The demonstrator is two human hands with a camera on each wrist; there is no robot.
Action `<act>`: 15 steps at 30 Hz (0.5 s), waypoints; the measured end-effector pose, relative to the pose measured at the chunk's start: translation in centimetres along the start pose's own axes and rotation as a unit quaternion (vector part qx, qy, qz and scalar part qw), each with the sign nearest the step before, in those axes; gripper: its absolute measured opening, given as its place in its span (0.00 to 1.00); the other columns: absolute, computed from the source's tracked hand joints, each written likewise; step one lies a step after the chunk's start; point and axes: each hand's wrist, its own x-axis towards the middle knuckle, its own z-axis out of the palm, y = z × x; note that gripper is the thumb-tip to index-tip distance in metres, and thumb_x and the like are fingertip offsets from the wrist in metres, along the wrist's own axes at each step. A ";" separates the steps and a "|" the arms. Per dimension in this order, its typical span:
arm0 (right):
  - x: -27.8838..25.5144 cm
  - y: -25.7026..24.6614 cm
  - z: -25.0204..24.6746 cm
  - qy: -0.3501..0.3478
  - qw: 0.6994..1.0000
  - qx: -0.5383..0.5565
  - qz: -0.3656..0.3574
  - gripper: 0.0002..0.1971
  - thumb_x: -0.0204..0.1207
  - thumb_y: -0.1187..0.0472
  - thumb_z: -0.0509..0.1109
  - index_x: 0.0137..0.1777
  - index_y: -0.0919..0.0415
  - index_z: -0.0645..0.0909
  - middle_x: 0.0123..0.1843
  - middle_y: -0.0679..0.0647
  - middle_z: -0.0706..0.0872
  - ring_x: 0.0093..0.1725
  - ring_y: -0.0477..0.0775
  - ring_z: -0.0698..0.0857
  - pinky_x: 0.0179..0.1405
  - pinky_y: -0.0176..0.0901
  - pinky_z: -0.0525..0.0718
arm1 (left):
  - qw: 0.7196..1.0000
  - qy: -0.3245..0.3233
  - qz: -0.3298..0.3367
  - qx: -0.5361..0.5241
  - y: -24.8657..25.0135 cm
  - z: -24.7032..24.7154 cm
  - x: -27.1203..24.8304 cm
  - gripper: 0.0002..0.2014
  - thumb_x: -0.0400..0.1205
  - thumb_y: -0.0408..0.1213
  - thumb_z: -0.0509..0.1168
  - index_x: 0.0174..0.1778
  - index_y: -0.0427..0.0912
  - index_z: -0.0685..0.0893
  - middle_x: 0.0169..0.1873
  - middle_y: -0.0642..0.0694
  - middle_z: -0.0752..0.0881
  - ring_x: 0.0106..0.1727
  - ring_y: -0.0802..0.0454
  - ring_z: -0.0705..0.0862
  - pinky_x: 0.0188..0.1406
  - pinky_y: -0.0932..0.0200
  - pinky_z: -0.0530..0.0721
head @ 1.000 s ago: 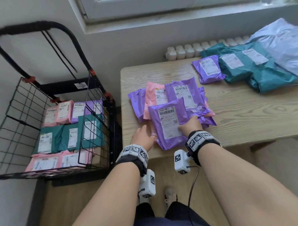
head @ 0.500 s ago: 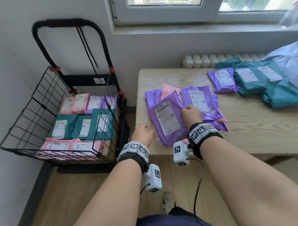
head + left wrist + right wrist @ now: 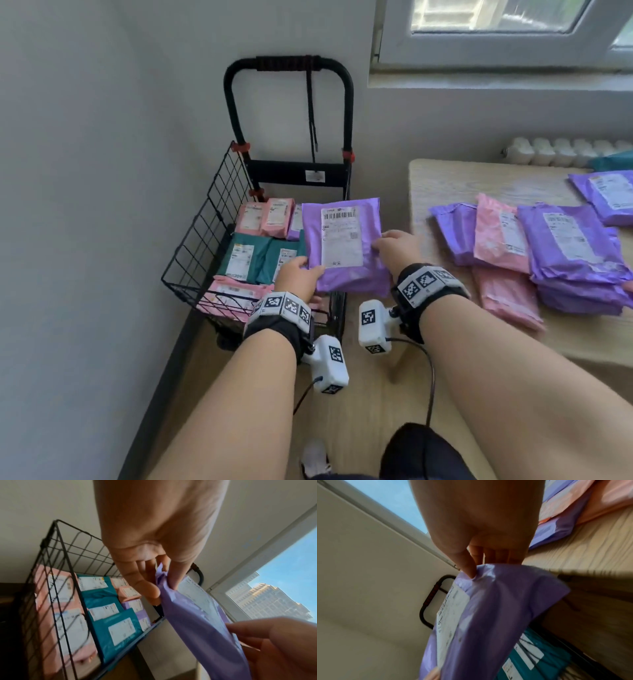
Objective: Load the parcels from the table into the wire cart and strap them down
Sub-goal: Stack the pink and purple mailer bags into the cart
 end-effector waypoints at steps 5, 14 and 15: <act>-0.4 -1.3 5.5 -0.095 0.995 0.001 0.020 0.14 0.69 0.69 0.71 0.55 0.66 0.85 0.53 0.63 0.89 0.52 0.64 0.88 0.56 0.58 0.87 | 0.998 0.034 -0.033 -0.049 -2.2 -4.8 3.4 0.17 0.82 0.32 0.66 0.67 0.37 0.81 0.53 0.38 0.86 0.23 0.48 0.81 0.14 0.65 0.80; 6.4 -6.3 11.7 -0.189 0.978 -0.056 0.070 0.06 0.76 0.68 0.68 0.38 0.64 0.77 0.29 0.58 0.77 0.25 0.56 0.78 0.33 0.48 0.85 | 0.985 0.103 -0.077 -0.113 -0.6 -8.1 11.3 0.16 0.83 0.26 0.59 0.65 0.38 0.83 0.44 0.40 0.84 0.23 0.48 0.77 0.27 0.58 0.81; 7.6 -6.9 12.5 -0.196 0.976 -0.065 0.069 0.04 0.76 0.68 0.68 0.40 0.65 0.78 0.30 0.59 0.78 0.26 0.57 0.79 0.31 0.47 0.84 | 0.986 0.104 -0.082 -0.106 -0.4 -8.4 12.5 0.18 0.82 0.24 0.58 0.66 0.38 0.83 0.45 0.40 0.83 0.24 0.47 0.78 0.27 0.58 0.81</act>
